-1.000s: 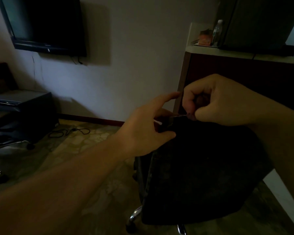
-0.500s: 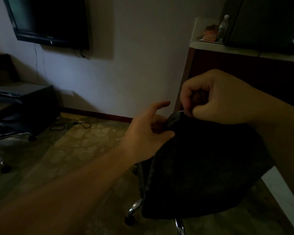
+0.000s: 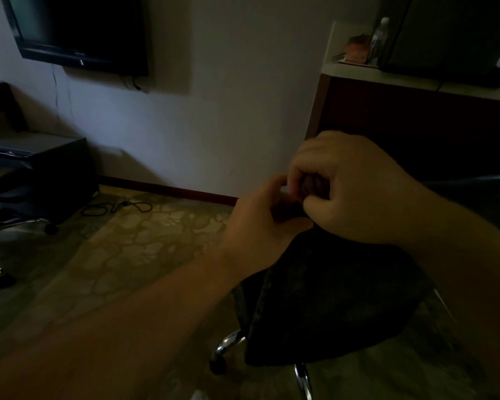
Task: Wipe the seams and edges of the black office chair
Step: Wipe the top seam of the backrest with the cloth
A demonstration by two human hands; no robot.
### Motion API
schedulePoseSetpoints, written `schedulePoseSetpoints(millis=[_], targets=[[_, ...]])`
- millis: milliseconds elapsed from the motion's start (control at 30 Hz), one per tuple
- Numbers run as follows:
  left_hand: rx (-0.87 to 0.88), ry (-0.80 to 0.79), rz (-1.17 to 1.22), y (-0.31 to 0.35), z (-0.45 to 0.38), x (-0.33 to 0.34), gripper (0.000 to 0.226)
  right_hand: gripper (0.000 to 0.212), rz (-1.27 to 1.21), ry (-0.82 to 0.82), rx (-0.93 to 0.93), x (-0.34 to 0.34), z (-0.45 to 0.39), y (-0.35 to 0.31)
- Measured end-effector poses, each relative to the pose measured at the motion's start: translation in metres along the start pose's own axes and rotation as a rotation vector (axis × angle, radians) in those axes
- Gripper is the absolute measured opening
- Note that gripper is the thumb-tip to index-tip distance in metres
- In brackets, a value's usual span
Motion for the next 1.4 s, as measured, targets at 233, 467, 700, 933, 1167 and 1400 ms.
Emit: schedulePoseSetpoints(millis=[233, 467, 700, 933, 1167, 1400], targets=[[-0.032, -0.028, -0.025, -0.026, 0.022, 0.013, 0.057, 0.021, 0.464, 0.307, -0.034, -0.004, 0.029, -0.005], [-0.253, -0.199, -0.169, -0.093, 0.050, 0.035, 0.041, 0.017, 0.521, 0.519, -0.207, 0.021, 0.071, -0.006], [-0.313, -0.189, -0.175, -0.102, 0.060, 0.042, 0.028, 0.008, 0.345, 0.765, -0.116, 0.003, 0.097, -0.002], [-0.315, -0.170, -0.196, -0.097, 0.064, 0.050, 0.031, 0.030, 0.152, 0.761, 0.199, 0.051, 0.137, 0.030], [-0.358, -0.131, -0.039, -0.102, 0.071, 0.058, 0.049, 0.020, -0.113, 0.572, 0.572, 0.149, 0.194, 0.049], [-0.567, -0.139, 0.270, -0.122, 0.097, 0.066, 0.060, 0.023, -0.096, 0.820, 0.507, 0.081, 0.172, 0.046]])
Point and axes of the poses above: each hand's wrist, its own z-axis away from the middle knuckle, its own x-axis out of the palm, y = z × x, the point moved 7 cm from there along -z, towards the middle knuckle, and after that the axes turned 10 degrees about y, right-handed, at the moved point
